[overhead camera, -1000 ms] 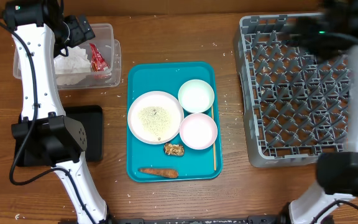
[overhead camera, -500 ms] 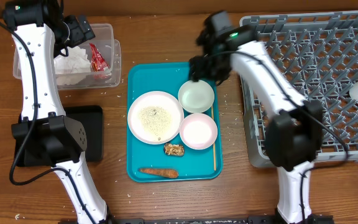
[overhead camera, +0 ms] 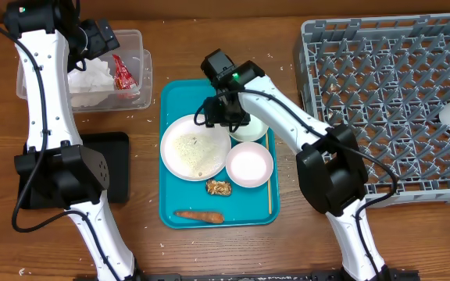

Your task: Sort waste into correct bins and load items into the dishwasher

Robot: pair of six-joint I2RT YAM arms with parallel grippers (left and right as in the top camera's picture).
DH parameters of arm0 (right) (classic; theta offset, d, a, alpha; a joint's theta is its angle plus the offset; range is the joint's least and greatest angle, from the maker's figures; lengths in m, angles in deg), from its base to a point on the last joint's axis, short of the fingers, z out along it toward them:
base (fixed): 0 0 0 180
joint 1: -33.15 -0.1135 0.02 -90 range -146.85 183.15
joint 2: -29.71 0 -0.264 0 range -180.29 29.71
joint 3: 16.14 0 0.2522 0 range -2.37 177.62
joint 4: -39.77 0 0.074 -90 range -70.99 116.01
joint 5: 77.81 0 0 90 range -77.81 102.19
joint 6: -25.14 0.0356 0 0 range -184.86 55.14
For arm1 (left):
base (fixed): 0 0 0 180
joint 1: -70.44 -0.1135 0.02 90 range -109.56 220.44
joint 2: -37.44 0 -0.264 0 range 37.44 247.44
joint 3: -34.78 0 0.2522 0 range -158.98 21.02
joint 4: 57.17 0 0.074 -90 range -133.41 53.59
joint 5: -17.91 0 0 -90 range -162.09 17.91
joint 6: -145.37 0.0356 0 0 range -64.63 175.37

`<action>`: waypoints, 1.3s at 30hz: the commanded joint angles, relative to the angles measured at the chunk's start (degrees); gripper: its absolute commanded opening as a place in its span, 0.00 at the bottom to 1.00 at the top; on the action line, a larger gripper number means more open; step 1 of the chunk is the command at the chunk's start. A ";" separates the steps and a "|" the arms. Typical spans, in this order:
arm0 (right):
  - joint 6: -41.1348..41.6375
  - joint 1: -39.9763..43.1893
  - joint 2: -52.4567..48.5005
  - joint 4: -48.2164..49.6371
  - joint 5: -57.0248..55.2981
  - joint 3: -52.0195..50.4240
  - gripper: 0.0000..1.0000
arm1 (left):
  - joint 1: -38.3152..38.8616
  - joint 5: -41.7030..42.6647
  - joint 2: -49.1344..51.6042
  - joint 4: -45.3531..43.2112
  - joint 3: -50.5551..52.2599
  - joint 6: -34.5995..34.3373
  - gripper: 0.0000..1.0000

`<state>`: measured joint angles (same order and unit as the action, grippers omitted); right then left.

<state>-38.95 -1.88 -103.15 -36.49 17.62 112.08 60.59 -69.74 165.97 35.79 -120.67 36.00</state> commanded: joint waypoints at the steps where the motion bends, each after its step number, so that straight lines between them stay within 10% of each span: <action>1: 4.57 0.00 -0.70 0.90 -6.73 0.22 0.59 | 0.22 0.04 0.59 -0.15 0.22 -0.37 1.00; 18: 6.10 -0.66 -2.40 2.69 -8.37 0.22 0.46 | 0.22 0.04 0.59 -0.15 0.22 -0.37 1.00; 31: 6.03 -0.59 -2.38 -1.49 -8.35 5.75 0.06 | 0.22 0.04 0.59 -0.15 0.22 -0.37 1.00; 39: 3.63 1.51 -2.16 -10.56 -1.95 18.10 0.04 | 0.22 0.04 0.59 -0.15 0.22 -0.37 1.00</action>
<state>-33.46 -1.85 -104.94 -44.91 11.77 123.84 60.59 -69.74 165.97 35.77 -120.67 36.00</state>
